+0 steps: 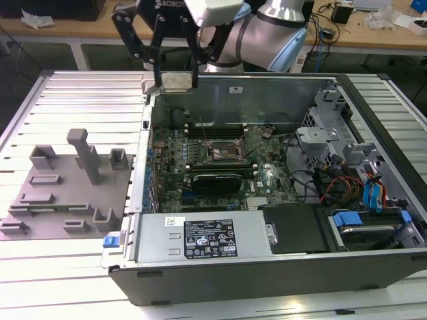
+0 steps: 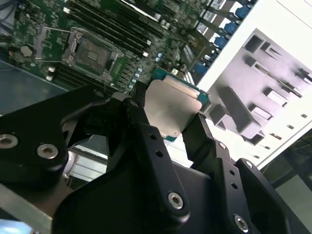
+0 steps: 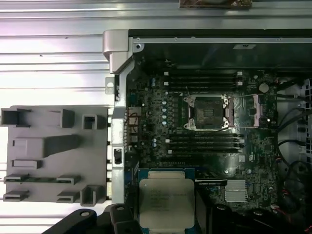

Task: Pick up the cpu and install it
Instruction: 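Pick up the cpu and move it towards the insertion slot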

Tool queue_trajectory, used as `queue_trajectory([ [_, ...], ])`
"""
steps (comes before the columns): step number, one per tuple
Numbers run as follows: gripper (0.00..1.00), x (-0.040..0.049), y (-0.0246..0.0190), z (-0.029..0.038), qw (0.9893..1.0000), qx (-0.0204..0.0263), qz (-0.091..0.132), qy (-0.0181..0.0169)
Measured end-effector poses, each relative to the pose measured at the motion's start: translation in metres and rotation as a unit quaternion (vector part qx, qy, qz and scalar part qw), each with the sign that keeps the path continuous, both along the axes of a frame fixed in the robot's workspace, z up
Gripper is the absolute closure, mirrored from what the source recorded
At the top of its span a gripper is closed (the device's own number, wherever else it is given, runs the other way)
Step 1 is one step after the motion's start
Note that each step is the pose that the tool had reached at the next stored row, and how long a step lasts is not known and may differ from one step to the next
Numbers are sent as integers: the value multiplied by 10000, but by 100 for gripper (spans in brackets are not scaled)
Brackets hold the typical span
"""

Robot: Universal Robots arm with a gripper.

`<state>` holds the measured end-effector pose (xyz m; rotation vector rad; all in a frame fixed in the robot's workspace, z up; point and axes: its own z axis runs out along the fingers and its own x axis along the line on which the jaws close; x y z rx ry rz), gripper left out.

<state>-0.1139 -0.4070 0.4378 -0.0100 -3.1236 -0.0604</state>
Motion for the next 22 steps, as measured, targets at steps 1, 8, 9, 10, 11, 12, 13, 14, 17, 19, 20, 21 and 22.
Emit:
queue_trajectory([
  [1, 45, 42, -1, 0, 10000, 0, 1, 3],
  [8, 45, 352, -3, 0, 10000, 0, 1, 32],
  [9, 45, 411, -3, -1, 10000, 0, 0, 37],
  [10, 45, 442, -4, -1, 10000, 0, 1, 39],
  [11, 45, 465, -4, 0, 10000, -1, 1, 41],
  [12, 45, 467, -4, -1, 10000, 1, 0, 40],
  [13, 45, 468, -4, -1, 10000, 1, -1, 40],
  [14, 45, 469, -3, 0, 10000, 0, 0, 40],
  [17, 45, 474, -3, -61, 10000, 0, 1, 40],
  [19, 45, 489, -3, -135, 10000, 0, 0, 42],
  [20, 45, 500, -3, -166, 10000, 0, 1, 43],
  [21, 45, 507, 0, -182, 10000, 1, 0, 44],
  [22, 45, 515, 3, -197, 10000, 1, 0, 45],
])
